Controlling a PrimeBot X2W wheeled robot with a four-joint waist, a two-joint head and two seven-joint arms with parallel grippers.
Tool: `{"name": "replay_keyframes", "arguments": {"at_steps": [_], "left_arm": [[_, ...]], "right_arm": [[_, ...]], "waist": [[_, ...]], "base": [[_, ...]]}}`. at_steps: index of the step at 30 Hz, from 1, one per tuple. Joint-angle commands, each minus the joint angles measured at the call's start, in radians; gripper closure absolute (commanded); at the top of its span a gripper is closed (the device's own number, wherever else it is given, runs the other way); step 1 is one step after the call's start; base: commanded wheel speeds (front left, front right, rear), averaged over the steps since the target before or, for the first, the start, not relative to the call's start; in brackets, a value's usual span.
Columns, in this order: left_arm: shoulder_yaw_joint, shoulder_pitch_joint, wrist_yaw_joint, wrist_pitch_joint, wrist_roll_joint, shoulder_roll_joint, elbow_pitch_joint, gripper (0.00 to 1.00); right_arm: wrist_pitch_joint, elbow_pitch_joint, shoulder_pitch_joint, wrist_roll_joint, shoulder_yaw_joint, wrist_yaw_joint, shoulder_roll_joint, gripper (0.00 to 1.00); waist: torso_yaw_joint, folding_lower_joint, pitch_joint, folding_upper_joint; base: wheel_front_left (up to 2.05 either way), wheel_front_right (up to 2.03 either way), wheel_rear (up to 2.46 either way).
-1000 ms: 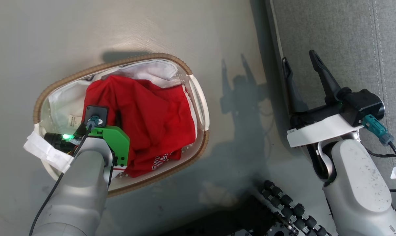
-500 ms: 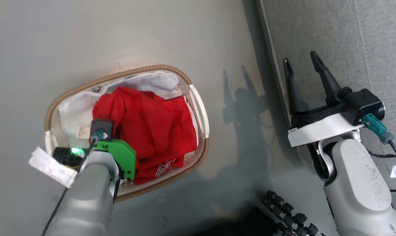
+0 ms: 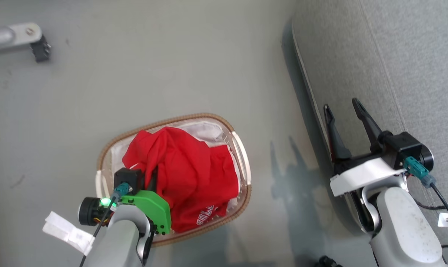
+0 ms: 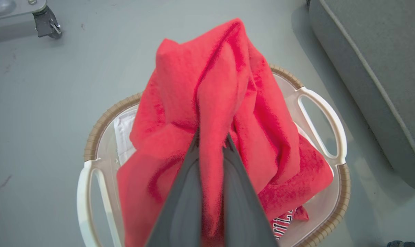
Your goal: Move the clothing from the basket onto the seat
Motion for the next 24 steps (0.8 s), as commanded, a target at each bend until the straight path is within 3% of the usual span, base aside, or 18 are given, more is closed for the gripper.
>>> {"name": "replay_keyframes", "arguments": {"at_steps": [1,13,24], "left_arm": [[0.002,0.038,-0.006,0.0,-0.003,-0.001,-0.034,1.0],[0.031,0.175,-0.018,-0.001,-0.021,0.0,-0.316,1.0],[0.023,0.211,-0.031,-0.001,-0.036,0.0,-0.522,1.0]], "right_arm": [[-0.005,0.009,0.028,-0.006,-0.009,-0.001,-0.005,0.0],[-0.005,0.036,0.154,-0.02,-0.038,-0.001,-0.009,0.0],[-0.005,0.054,0.252,-0.016,-0.007,-0.001,-0.008,0.0]], "waist": [[0.073,0.0001,-0.141,0.0],[0.139,0.0001,-0.339,0.0],[0.145,0.0001,-0.467,0.0]], "base": [[0.0,0.0,0.0],[0.0,0.0,0.0],[0.0,0.0,0.0]]}}
